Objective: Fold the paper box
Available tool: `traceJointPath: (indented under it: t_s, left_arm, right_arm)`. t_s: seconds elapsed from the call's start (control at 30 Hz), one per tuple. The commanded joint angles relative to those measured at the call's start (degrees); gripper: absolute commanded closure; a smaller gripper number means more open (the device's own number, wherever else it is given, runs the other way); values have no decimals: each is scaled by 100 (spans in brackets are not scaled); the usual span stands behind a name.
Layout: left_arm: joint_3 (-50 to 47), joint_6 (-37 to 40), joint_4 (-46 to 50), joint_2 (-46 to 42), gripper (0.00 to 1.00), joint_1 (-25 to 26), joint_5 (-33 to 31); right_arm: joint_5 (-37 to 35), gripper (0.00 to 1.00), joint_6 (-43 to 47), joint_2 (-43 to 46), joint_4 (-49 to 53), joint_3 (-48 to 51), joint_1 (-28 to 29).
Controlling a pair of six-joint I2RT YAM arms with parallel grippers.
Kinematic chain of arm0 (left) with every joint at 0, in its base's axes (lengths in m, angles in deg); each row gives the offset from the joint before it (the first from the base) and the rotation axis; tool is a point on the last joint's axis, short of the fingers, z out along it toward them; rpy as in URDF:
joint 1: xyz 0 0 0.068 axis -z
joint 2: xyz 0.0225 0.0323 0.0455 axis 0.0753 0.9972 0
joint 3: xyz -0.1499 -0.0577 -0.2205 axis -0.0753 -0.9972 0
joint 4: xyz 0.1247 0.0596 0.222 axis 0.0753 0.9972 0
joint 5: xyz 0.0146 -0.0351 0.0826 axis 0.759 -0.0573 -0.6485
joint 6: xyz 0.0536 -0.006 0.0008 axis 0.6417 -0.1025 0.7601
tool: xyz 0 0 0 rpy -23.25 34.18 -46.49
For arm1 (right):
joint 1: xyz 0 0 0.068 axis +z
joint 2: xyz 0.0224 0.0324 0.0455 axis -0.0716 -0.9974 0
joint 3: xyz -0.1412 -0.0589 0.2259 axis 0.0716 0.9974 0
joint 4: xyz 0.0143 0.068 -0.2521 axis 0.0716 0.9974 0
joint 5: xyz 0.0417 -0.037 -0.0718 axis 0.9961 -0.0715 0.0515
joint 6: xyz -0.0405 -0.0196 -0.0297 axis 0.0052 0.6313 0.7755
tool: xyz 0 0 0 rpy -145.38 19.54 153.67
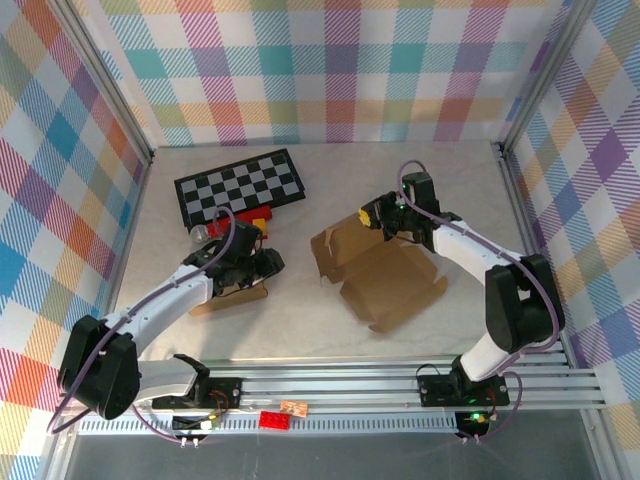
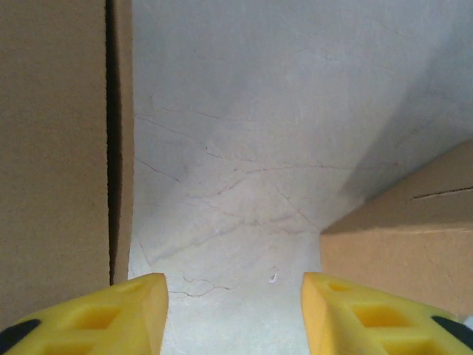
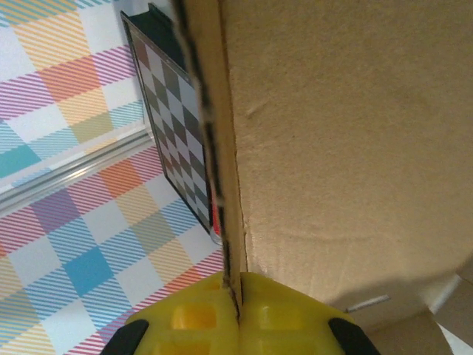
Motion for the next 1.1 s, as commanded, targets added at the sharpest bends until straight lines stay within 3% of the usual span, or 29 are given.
traceJointPath:
  t_s: [0.0, 0.2, 0.43, 1.07]
  left_arm:
    - [189, 626, -151, 282, 55, -26, 310]
    - [291, 1433, -1041, 639, 59, 218, 533]
    - [530, 2041, -1610, 1173, 54, 709, 495]
    - [1043, 2753, -1496, 1641, 49, 1123, 223]
  right_arm:
    - [289, 100, 294, -102, -823, 183, 17]
    - [490, 100, 381, -65, -1273, 462, 10]
    - [644, 100, 359, -37, -1493, 538, 16]
    - [881, 100, 234, -302, -2129, 499, 12]
